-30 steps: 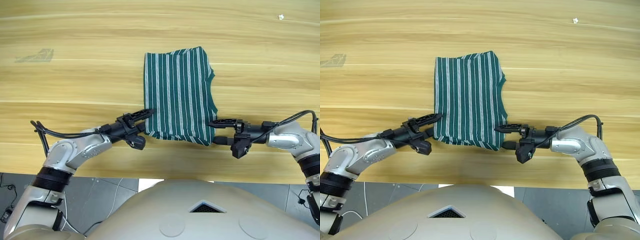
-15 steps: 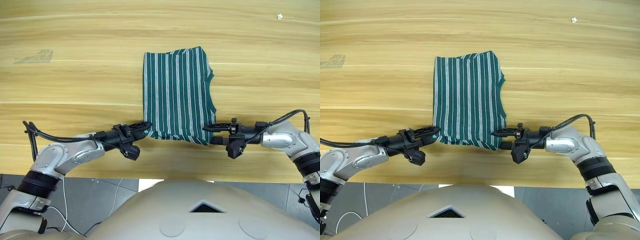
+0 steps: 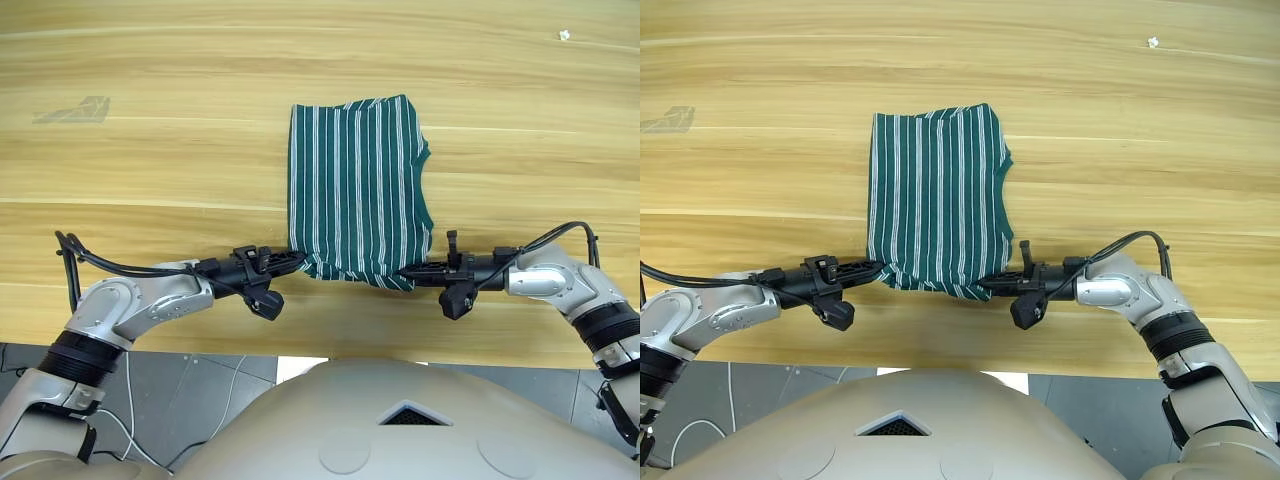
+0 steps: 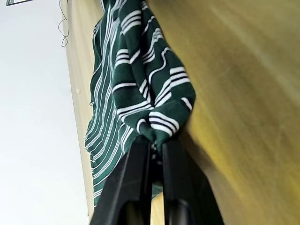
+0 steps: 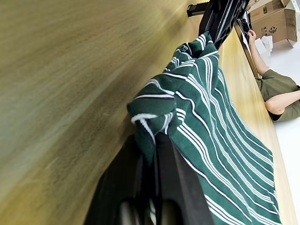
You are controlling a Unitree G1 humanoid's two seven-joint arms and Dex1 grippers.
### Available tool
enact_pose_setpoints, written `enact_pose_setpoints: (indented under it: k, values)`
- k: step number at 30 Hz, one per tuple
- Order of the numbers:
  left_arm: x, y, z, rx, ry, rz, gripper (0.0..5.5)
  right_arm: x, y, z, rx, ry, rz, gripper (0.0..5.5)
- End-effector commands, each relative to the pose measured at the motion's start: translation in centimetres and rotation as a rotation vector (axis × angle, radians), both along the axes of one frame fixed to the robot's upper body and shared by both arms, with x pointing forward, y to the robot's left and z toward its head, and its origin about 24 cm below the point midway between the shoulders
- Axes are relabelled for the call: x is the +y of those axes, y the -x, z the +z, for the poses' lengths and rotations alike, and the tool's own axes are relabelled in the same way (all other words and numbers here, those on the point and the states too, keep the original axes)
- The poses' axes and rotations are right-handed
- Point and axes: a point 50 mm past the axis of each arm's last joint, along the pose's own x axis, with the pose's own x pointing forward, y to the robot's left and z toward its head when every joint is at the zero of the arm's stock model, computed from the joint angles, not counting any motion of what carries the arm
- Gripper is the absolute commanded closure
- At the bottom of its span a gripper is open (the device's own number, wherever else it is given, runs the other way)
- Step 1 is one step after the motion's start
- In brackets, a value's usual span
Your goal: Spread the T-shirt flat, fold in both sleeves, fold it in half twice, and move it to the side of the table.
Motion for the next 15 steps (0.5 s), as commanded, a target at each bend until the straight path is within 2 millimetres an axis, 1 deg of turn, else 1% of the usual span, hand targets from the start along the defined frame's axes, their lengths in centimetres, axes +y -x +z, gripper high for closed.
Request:
enact_pose_setpoints:
  k: [1, 3, 4, 7, 8, 11, 13, 15]
  values:
    - [0.9, 2.8, -2.1, 0.238, -0.063, 0.095, 5.39, -0.2, -0.2, 0.0, 0.089, 0.013, -0.049, 5.47]
    - [1.7, 2.8, -1.4, 0.31, -0.055, 0.166, 5.41, -0.6, -0.7, 0.6, 0.15, -0.003, -0.101, 5.47]
    - [2.3, 2.8, -0.9, 0.363, -0.052, 0.209, 5.41, -0.9, -1.1, 1.2, 0.208, -0.017, -0.141, 5.47]
    - [3.4, 3.3, 1.0, 0.542, -0.035, 0.302, 5.43, -2.2, -2.0, 3.4, 0.462, -0.073, -0.247, 5.47]
    - [3.4, 3.4, 1.6, 0.581, -0.033, 0.313, 5.43, -2.6, -2.2, 4.0, 0.523, -0.078, -0.262, 5.47]
    - [3.0, 2.6, 4.0, 0.628, 0.012, 0.316, 5.43, -3.5, -2.6, 5.3, 0.648, -0.052, -0.277, 5.47]
    - [2.5, 2.4, 5.1, 0.661, 0.057, 0.307, 5.43, -3.5, -2.4, 6.1, 0.723, -0.056, -0.26, 5.47]
    - [2.1, 2.7, 5.7, 0.705, 0.093, 0.29, 5.43, -3.4, -2.1, 7.0, 0.786, -0.061, -0.235, 5.48]
